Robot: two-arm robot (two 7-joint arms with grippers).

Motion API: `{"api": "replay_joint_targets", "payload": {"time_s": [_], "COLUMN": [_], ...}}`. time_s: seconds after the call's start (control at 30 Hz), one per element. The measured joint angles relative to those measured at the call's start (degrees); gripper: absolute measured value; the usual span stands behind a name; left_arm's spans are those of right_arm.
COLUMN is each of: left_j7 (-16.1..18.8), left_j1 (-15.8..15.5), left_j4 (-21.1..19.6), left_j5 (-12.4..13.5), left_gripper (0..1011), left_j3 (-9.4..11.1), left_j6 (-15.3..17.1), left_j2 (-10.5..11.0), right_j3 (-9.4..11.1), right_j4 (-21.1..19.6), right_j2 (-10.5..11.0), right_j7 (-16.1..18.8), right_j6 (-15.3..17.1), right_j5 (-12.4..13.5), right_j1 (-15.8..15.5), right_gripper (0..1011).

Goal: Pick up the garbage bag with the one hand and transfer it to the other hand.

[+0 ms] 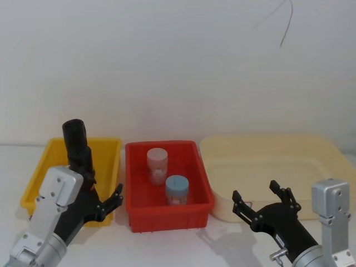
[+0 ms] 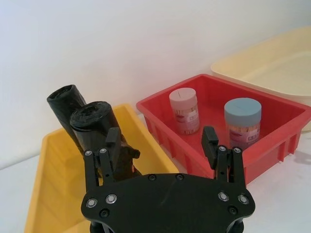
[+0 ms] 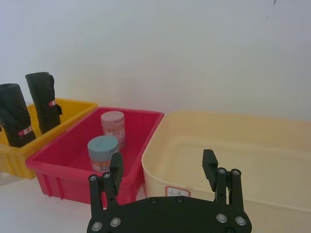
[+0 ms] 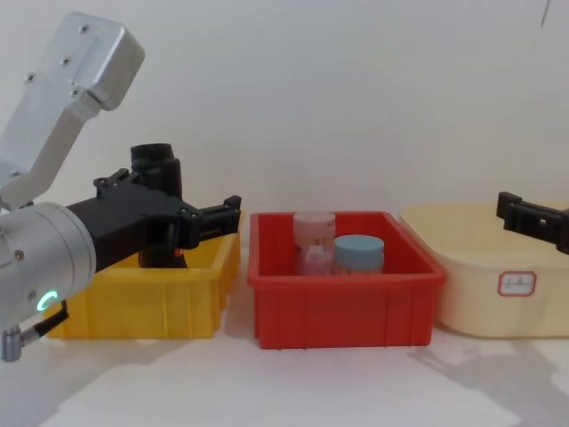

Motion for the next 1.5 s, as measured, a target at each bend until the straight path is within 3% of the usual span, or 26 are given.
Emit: {"api": "replay_joint_targets", "payload": {"time_s": [1.5], "left_j7": [-1.14], "left_j1": [0.28], "left_j4": [0.39], "left_j5": [-0.64], "left_gripper": [1001], "left_j3": [-0.6], "left_j6": [0.15], "left_j2": [0.15], "right_j3": [0.0], "right_j4": [0.0], "right_j2": [0.0], "right_j7": [0.0], "right_j6": [0.0], "right_j5": [0.0], "right_j1": [0.0], "right_gripper": [1000]}}
